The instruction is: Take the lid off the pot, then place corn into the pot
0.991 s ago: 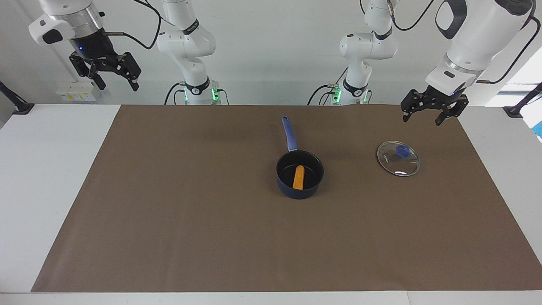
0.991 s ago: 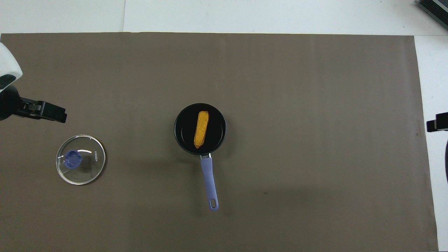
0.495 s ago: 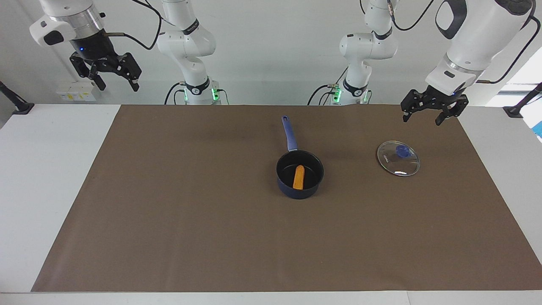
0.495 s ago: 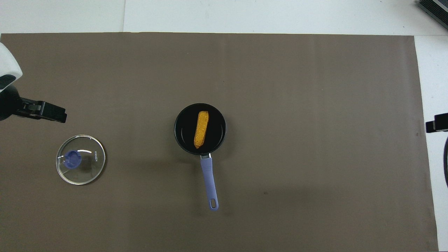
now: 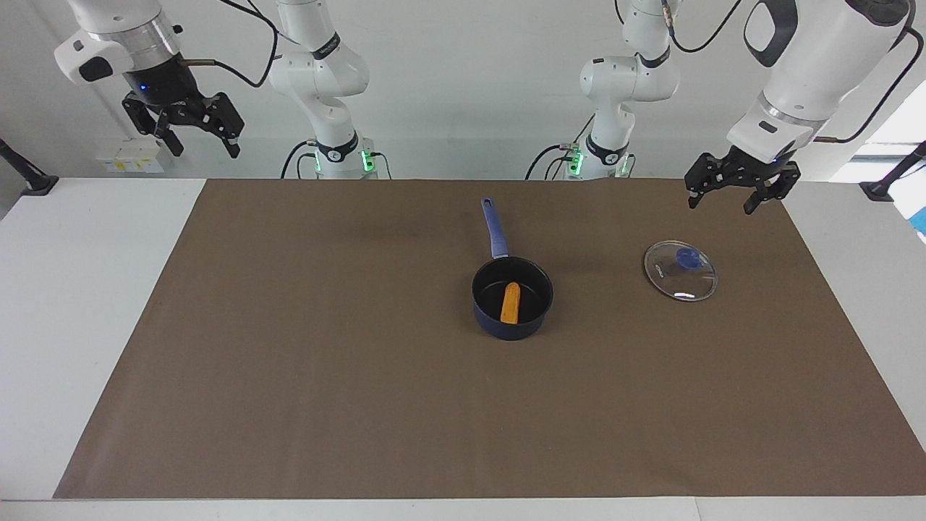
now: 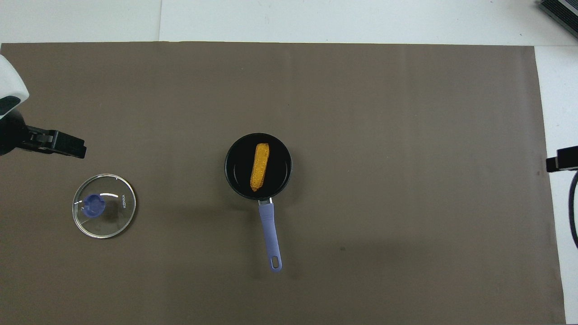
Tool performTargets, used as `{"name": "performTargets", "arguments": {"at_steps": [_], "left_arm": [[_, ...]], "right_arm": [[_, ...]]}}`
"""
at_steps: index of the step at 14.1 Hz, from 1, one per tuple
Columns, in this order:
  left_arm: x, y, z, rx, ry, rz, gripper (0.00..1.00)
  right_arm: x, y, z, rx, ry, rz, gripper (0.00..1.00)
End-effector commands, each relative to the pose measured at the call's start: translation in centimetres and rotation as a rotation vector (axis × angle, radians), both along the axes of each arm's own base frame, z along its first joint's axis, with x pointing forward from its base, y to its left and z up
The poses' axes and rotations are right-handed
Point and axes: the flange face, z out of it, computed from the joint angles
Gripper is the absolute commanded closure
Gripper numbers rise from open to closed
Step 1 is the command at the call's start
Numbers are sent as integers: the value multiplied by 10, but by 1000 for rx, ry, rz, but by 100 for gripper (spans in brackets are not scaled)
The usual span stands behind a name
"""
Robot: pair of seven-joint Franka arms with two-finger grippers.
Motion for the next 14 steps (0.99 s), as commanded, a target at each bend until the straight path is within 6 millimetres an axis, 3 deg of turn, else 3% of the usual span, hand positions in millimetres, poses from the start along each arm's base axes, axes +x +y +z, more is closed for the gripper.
{"name": "performTargets", "arguments": {"at_steps": [1, 14], "left_arm": [[-3, 1, 5, -11, -11, 8, 0], [-7, 4, 18, -10, 4, 9, 0]], "right_arm": [[-4, 0, 1, -7, -7, -6, 0], [-4, 2, 2, 4, -8, -3, 0]]}}
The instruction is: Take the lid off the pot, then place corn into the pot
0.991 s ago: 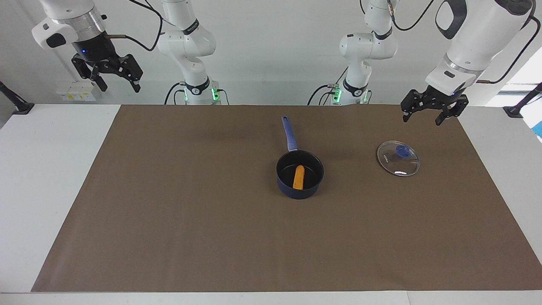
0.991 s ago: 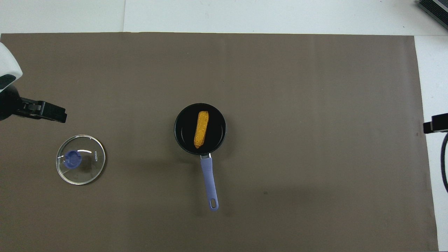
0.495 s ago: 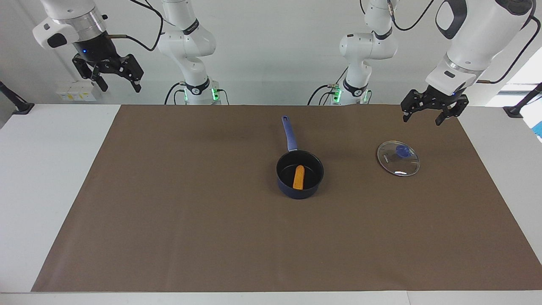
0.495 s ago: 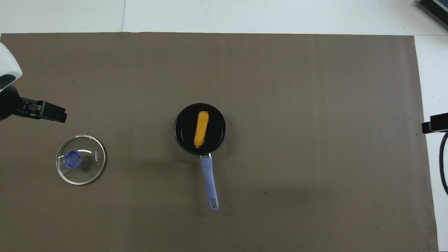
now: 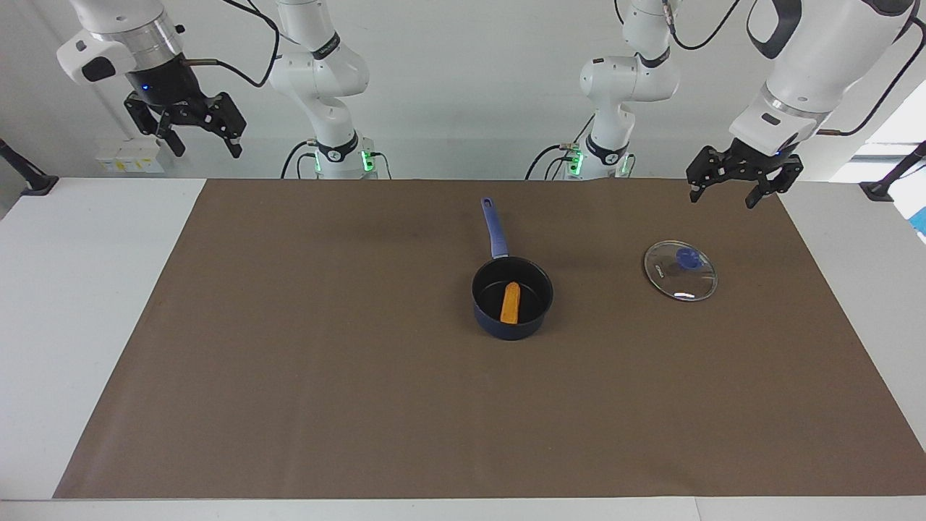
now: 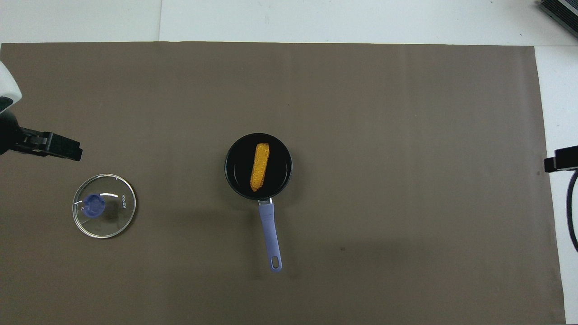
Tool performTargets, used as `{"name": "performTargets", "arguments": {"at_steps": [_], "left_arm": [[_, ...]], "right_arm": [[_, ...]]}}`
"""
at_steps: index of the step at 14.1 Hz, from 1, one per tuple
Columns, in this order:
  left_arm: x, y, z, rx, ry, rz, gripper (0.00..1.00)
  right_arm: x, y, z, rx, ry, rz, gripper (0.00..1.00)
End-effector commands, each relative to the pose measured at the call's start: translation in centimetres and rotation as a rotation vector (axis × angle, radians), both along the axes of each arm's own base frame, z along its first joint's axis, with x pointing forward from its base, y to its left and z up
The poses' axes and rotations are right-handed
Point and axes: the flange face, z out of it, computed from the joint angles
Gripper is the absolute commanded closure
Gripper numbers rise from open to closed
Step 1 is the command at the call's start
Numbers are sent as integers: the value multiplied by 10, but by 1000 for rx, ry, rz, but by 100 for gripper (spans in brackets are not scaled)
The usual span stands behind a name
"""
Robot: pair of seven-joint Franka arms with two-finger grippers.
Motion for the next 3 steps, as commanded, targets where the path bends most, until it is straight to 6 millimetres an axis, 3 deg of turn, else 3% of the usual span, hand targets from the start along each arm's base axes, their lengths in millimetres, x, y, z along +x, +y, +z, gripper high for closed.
{"name": "performTargets", "arguments": {"at_steps": [1, 3], "left_arm": [[-3, 3, 8, -10, -2, 8, 0], [-3, 3, 9, -11, -5, 7, 0]], "right_arm": [[-4, 0, 2, 3, -8, -6, 0], [-4, 0, 2, 3, -8, -6, 0]]}}
